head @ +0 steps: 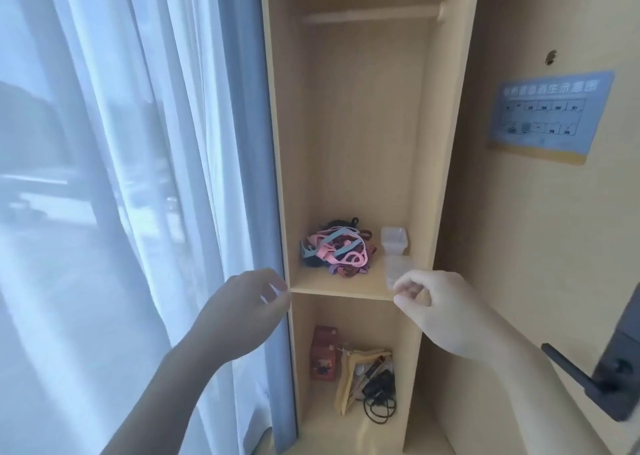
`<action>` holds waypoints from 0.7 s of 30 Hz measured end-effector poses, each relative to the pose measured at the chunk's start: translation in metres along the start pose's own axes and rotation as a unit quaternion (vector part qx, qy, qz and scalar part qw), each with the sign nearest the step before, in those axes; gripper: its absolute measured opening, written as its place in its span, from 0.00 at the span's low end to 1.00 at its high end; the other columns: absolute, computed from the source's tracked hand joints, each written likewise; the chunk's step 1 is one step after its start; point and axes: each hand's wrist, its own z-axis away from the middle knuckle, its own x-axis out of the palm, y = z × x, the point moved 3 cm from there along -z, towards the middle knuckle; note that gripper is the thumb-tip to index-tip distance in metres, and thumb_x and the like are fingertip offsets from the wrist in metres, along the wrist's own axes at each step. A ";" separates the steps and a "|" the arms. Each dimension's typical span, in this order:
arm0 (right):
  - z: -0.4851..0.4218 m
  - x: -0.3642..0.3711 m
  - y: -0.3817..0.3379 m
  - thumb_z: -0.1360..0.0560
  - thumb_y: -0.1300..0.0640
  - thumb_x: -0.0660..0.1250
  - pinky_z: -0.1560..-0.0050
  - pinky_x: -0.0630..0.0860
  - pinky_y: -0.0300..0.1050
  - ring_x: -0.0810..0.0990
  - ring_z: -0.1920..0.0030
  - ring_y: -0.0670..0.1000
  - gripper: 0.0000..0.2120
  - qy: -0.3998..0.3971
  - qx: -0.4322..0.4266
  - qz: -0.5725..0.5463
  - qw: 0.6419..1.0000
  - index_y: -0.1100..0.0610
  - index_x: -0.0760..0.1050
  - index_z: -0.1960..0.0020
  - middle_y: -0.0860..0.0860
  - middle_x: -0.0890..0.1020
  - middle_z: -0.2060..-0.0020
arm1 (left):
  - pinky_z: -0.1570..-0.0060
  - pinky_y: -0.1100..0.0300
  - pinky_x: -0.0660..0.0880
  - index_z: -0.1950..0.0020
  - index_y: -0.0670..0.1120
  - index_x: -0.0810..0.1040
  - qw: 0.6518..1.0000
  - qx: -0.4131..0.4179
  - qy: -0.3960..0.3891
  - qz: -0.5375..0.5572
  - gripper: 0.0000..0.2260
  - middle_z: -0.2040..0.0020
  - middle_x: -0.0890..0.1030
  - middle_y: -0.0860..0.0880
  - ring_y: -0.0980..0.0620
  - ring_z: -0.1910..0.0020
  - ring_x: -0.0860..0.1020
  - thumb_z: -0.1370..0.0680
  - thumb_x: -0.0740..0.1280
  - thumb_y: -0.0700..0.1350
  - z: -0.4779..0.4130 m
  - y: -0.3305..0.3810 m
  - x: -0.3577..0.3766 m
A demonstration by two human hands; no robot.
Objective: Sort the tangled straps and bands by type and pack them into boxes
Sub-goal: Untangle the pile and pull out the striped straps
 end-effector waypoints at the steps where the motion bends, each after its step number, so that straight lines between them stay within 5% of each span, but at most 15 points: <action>1: -0.017 0.003 0.004 0.21 0.46 0.65 0.65 0.71 0.31 0.77 0.60 0.35 0.04 0.011 0.007 -0.004 1.000 0.41 0.78 0.48 0.39 0.80 0.56 | 0.60 0.58 0.79 0.53 0.60 0.78 1.000 0.002 -0.002 0.004 0.04 0.57 0.81 0.63 0.63 0.59 0.80 0.22 0.64 0.55 -0.021 -0.008 0.002; 6: -0.071 0.034 0.034 0.21 0.47 0.67 0.57 0.78 0.38 0.77 0.59 0.37 0.03 0.002 0.056 -0.017 0.998 0.42 0.79 0.49 0.40 0.80 0.57 | 0.63 0.59 0.77 0.51 0.58 0.79 0.999 0.019 -0.039 0.017 0.05 0.56 0.81 0.60 0.59 0.58 0.81 0.22 0.63 0.53 -0.103 -0.035 0.033; 13: -0.149 0.063 0.079 0.21 0.47 0.67 0.57 0.77 0.37 0.77 0.57 0.35 0.02 -0.001 0.093 -0.022 0.995 0.42 0.78 0.50 0.40 0.80 0.57 | 0.52 0.54 0.80 0.51 0.58 0.79 0.997 0.023 -0.078 0.013 0.05 0.54 0.81 0.60 0.58 0.55 0.80 0.22 0.64 0.53 -0.202 -0.062 0.078; 21: -0.268 0.093 0.158 0.20 0.48 0.66 0.61 0.71 0.31 0.78 0.57 0.39 0.06 -0.035 0.115 -0.021 0.992 0.45 0.79 0.45 0.40 0.79 0.54 | 0.60 0.59 0.77 0.54 0.58 0.79 0.995 0.001 -0.103 0.012 0.04 0.55 0.81 0.61 0.60 0.57 0.80 0.23 0.64 0.51 -0.329 -0.084 0.152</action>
